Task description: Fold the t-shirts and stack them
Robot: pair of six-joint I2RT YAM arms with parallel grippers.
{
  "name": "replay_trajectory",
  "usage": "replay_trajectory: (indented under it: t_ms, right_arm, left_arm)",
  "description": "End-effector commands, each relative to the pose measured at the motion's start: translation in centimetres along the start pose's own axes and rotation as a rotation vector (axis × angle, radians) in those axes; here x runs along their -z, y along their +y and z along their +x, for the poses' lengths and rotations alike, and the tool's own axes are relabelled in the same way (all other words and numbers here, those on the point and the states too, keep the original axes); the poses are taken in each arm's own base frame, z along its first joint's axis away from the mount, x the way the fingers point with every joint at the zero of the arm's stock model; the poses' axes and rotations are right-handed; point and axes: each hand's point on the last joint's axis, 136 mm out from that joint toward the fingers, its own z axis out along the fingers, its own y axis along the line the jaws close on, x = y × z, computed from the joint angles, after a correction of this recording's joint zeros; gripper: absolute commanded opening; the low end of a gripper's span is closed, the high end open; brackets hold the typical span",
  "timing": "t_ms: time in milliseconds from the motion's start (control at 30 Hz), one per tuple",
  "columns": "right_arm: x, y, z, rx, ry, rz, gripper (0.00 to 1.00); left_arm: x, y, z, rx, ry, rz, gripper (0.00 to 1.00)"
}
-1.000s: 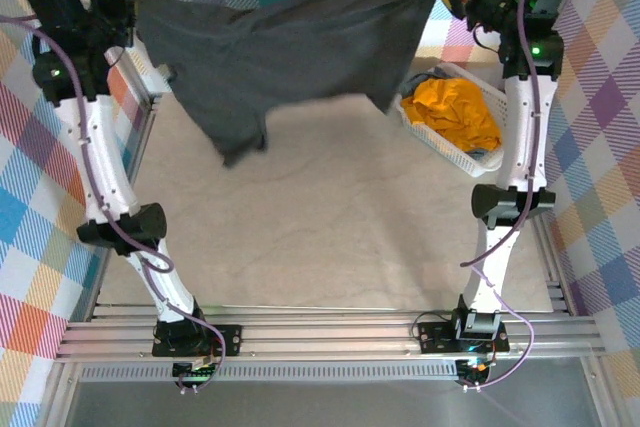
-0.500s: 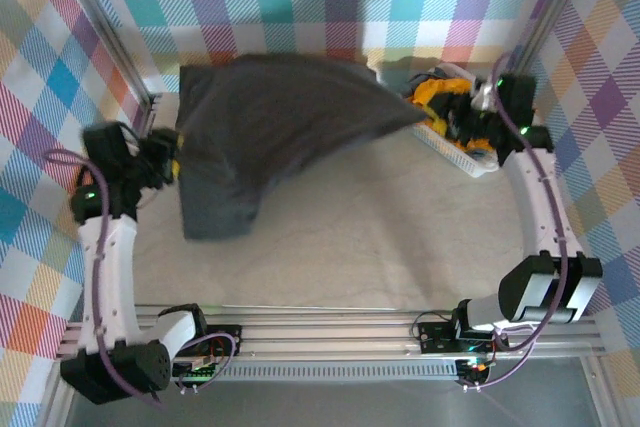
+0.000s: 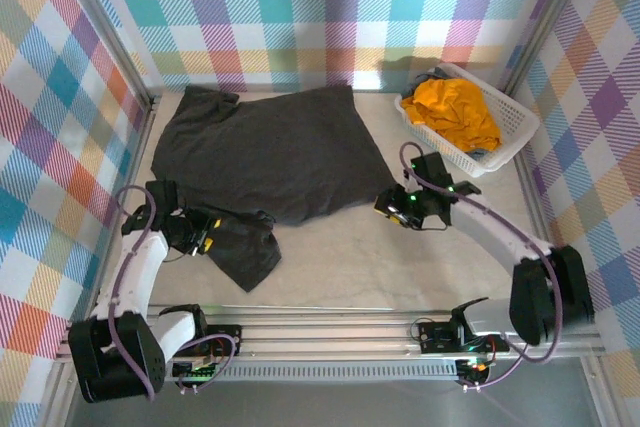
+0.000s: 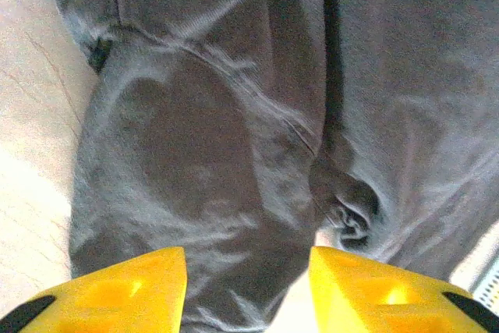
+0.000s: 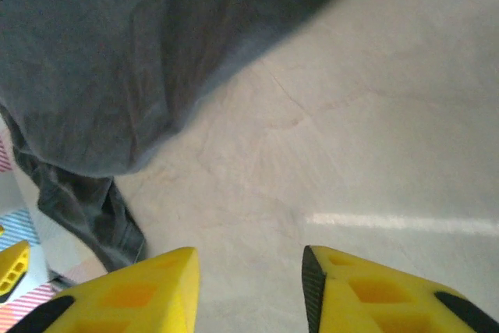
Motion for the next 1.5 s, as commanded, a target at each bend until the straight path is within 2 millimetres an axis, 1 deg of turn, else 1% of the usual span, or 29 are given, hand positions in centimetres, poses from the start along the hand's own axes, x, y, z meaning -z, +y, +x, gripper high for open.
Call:
replay_trajectory:
  t_ms: [0, 67, 133, 233, 300, 367, 433, 567, 667, 733, 833, 933, 1000, 1067, 1100, 1133, 1233, 1300, 1367, 1433, 1467]
  right_arm:
    - [-2.0, 3.6, -3.7, 0.083, -0.068, -0.055, 0.35]
    - [-3.8, 4.3, -5.2, 0.083, -0.064, -0.060, 0.32]
    - [-5.6, 4.6, -6.8, 0.090, -0.056, -0.039, 0.31]
    - [-7.8, 4.2, -8.8, 0.078, -0.042, -0.001, 0.29]
    - [-8.8, 3.2, -9.9, 0.057, -0.038, 0.041, 0.29]
    - [-9.5, 2.1, -10.8, 0.034, -0.039, 0.068, 0.29]
    - [-10.1, 0.6, -11.3, -0.002, -0.023, 0.119, 0.29]
    - [-10.8, -2.9, -10.8, -0.082, 0.047, 0.230, 0.29]
    - [-10.7, -4.8, -10.4, -0.107, 0.052, 0.263, 0.31]
    - [-10.6, -5.8, -10.2, -0.130, 0.063, 0.275, 0.32]
    - [-10.4, -6.8, -9.7, -0.132, 0.076, 0.297, 0.32]
    - [-10.1, -8.0, -8.8, -0.142, 0.099, 0.342, 0.32]
    - [-9.4, -9.1, -8.0, -0.158, 0.092, 0.385, 0.32]
    - [-8.2, -10.7, -7.5, -0.189, 0.064, 0.426, 0.32]
    - [-7.8, -11.2, -7.4, -0.197, 0.055, 0.419, 0.31]
    - [-7.6, -11.2, -7.4, -0.209, 0.041, 0.387, 0.32]
    - [-6.8, -11.0, -7.9, -0.209, 0.019, 0.394, 0.31]
    - [-6.1, -11.5, -8.0, -0.219, 0.026, 0.445, 0.31]
    - [-5.2, -12.3, -7.9, -0.249, 0.023, 0.475, 0.30]
    - [-3.9, -12.8, -8.0, -0.279, -0.019, 0.463, 0.31]
    - [-3.4, -12.7, -8.1, -0.287, -0.037, 0.440, 0.31]
  left_arm:
    - [0.6, -3.6, -2.2, -0.053, -0.086, 0.057, 0.42]
    - [-0.3, -4.8, -1.9, -0.077, -0.069, 0.041, 0.41]
    - [-1.5, -5.2, -1.1, -0.107, -0.041, -0.005, 0.39]
    - [-3.0, -4.7, 0.1, -0.120, -0.019, -0.072, 0.34]
    - [-3.6, -3.5, 0.4, -0.109, -0.015, -0.130, 0.32]
    - [-4.5, -2.3, 0.7, -0.096, -0.009, -0.150, 0.32]
    - [-5.1, -0.5, 0.9, -0.081, -0.018, -0.197, 0.31]
    - [-5.8, 3.5, 1.9, -0.022, -0.023, -0.264, 0.30]
    - [-4.7, 7.0, 1.8, 0.011, -0.090, -0.354, 0.29]
    - [-4.0, 8.7, 1.6, 0.029, -0.133, -0.391, 0.27]
    - [-3.8, 9.7, 1.9, 0.046, -0.127, -0.400, 0.27]
    - [-3.8, 9.3, 2.2, 0.051, -0.114, -0.382, 0.28]
    - [-3.9, 8.7, 2.4, 0.044, -0.099, -0.359, 0.29]
    - [-4.0, 7.9, 2.4, 0.017, -0.081, -0.351, 0.29]
    - [-4.2, 7.6, 2.5, 0.004, -0.068, -0.349, 0.29]
    - [-4.7, 6.9, 2.7, -0.014, -0.049, -0.333, 0.30]
    - [-5.5, 5.9, 3.4, -0.064, 0.013, -0.344, 0.30]
    - [-5.0, 5.8, 3.4, -0.090, 0.001, -0.378, 0.31]
    - [-4.2, 5.7, 3.2, -0.092, -0.030, -0.371, 0.33]
    - [-2.8, 5.3, 2.8, -0.101, -0.073, -0.349, 0.39]
    - [-1.9, 5.5, 2.7, -0.109, -0.095, -0.360, 0.42]
